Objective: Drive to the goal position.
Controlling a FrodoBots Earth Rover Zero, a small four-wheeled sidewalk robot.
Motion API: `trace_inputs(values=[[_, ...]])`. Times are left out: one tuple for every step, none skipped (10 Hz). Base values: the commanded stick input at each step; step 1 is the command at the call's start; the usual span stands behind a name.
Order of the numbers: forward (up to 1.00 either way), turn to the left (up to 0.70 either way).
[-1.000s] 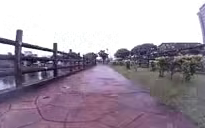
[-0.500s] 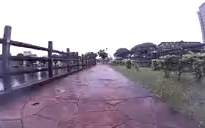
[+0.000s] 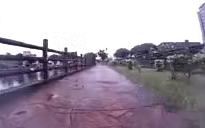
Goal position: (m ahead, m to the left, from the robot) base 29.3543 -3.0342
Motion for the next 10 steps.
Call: trace_inputs(values=[[0.7, 0.0], [0.7, 0.0], [0.7, 0.0], [0.55, 0.0], [0.11, 0.0], [0.0, 0.0], [0.0, 0.0], [0.0, 0.0], [0.0, 0.0], [0.0, 0.0]])
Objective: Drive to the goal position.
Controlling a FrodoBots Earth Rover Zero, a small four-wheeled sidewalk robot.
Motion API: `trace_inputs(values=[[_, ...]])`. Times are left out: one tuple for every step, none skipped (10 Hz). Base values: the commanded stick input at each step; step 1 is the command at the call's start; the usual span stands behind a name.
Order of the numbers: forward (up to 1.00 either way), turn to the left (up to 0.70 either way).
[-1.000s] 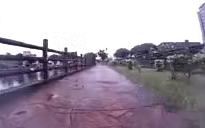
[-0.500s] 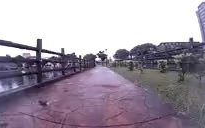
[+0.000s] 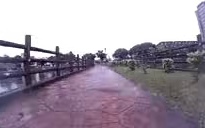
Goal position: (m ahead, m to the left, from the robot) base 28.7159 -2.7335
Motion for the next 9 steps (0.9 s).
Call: trace_inputs(values=[[0.0, 0.0], [0.0, 0.0], [0.0, 0.0], [0.0, 0.0], [0.65, 0.0], [0.7, 0.05], [0.7, 0.27], [0.7, 0.25], [0.7, 0.03]])
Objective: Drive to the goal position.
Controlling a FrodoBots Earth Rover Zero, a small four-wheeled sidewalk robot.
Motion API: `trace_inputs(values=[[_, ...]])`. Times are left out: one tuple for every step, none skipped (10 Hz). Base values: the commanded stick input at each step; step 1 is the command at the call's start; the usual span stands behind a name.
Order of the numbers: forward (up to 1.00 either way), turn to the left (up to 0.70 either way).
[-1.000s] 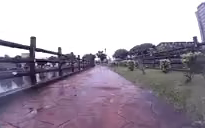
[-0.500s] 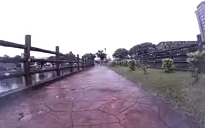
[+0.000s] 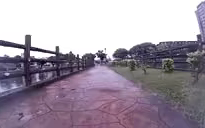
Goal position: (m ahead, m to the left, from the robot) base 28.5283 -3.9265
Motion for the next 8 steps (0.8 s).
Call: trace_inputs(values=[[0.7, -0.01], [0.7, -0.01], [0.7, 0.18], [0.7, 0.34], [0.7, 0.24], [0.7, -0.01], [0.7, -0.01], [0.7, -0.01]])
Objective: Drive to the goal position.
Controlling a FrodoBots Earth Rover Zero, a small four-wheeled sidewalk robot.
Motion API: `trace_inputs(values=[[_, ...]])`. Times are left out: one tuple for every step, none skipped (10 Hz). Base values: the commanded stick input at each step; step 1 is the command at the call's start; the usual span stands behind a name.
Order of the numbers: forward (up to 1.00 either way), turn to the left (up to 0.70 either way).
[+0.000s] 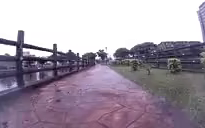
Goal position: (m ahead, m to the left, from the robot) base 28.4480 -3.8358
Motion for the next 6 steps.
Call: trace_inputs(values=[[0.7, -0.01], [0.7, -0.01], [0.7, -0.01], [0.7, -0.01], [0.7, -0.01], [0.7, -0.01]])
